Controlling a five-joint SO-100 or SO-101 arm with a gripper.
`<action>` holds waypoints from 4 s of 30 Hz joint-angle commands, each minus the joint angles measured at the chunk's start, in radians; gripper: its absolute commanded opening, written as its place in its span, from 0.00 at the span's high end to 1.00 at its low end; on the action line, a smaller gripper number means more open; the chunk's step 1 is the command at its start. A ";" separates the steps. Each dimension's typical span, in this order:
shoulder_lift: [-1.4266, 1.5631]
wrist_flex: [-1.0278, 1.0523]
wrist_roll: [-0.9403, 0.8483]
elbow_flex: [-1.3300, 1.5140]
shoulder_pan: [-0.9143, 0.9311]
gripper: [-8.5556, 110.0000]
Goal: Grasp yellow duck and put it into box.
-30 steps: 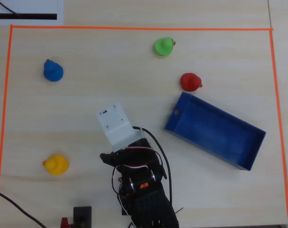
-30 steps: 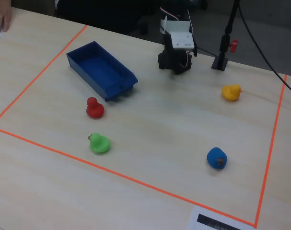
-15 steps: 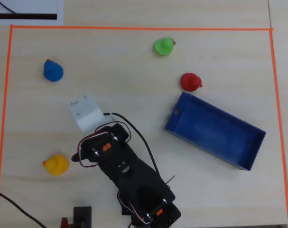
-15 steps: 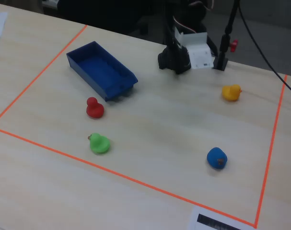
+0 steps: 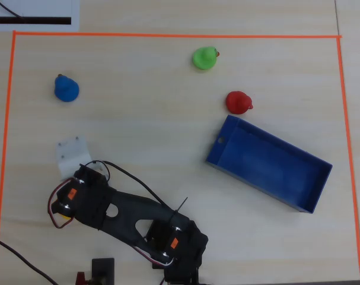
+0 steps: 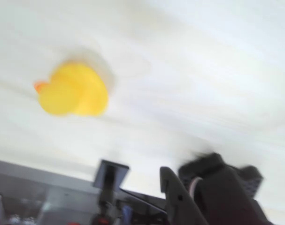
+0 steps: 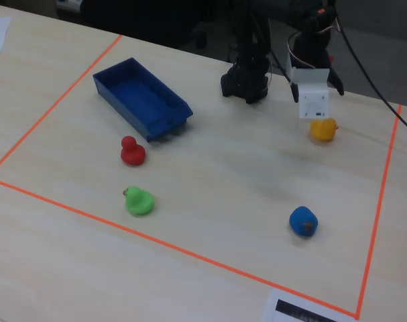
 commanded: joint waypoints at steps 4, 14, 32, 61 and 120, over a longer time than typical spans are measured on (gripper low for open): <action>-0.006 -0.055 0.092 -0.014 -0.021 0.50; -0.066 -0.130 0.245 0.035 -0.046 0.50; -0.044 -0.212 0.371 0.173 -0.118 0.50; -0.252 -0.311 0.494 0.069 -0.212 0.50; -0.261 -0.423 -0.890 -0.472 1.718 0.93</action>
